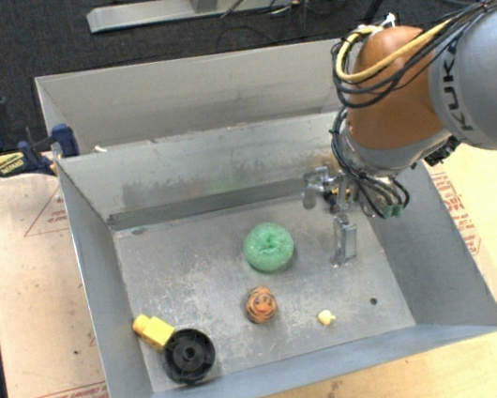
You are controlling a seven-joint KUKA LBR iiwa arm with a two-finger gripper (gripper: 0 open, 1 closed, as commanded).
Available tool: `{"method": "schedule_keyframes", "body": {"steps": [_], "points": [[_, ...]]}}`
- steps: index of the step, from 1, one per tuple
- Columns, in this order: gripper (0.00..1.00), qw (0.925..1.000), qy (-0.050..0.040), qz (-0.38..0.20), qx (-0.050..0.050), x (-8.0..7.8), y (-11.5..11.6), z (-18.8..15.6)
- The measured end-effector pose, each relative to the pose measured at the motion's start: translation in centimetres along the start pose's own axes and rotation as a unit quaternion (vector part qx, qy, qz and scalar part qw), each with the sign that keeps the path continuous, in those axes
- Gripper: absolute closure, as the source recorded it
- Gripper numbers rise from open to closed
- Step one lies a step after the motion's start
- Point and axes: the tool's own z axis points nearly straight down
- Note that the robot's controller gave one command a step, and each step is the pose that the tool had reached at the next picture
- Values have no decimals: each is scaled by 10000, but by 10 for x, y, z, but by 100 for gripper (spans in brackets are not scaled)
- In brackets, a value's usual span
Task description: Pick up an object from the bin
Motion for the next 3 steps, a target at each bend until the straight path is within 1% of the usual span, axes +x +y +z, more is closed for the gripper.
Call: {"method": "schedule_keyframes", "body": {"steps": [1,2,3], "points": [[0,10000,-59,46,5,-25,19,39],[0,10000,-18,-21,-1,-46,72,87],[100,9968,-1,-801,-2,-31,77,91]]}}
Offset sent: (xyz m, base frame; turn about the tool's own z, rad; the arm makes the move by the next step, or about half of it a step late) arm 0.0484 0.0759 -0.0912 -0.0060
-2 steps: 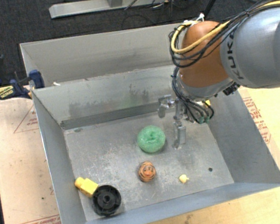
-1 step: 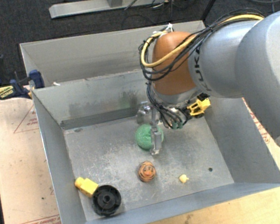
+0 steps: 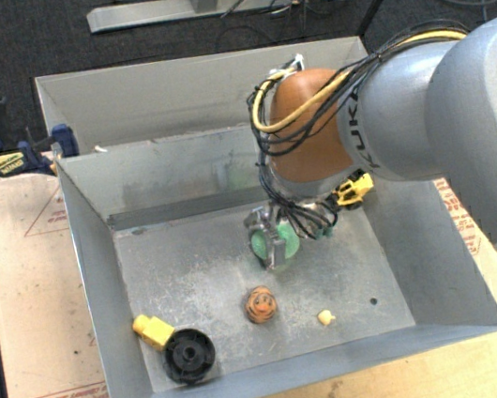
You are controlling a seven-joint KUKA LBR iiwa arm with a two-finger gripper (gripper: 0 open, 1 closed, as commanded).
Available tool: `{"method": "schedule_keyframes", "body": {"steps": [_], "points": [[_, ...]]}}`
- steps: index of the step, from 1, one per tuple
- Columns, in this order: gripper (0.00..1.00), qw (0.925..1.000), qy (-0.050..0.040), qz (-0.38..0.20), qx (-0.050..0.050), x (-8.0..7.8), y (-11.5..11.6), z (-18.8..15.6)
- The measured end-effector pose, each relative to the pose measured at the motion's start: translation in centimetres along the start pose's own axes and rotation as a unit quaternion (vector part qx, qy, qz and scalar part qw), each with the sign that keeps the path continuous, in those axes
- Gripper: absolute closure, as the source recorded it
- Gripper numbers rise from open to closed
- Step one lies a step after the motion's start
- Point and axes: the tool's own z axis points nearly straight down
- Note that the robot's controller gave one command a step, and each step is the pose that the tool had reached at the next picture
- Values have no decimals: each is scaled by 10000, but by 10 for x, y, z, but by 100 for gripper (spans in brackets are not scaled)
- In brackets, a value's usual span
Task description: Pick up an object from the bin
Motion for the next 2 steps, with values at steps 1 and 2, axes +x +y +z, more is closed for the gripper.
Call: {"method": "schedule_keyframes", "body": {"steps": [1,2], "points": [[100,10000,0,0,0,0,0,0],[100,9999,-60,-88,10,-14,-5,-197]]}}
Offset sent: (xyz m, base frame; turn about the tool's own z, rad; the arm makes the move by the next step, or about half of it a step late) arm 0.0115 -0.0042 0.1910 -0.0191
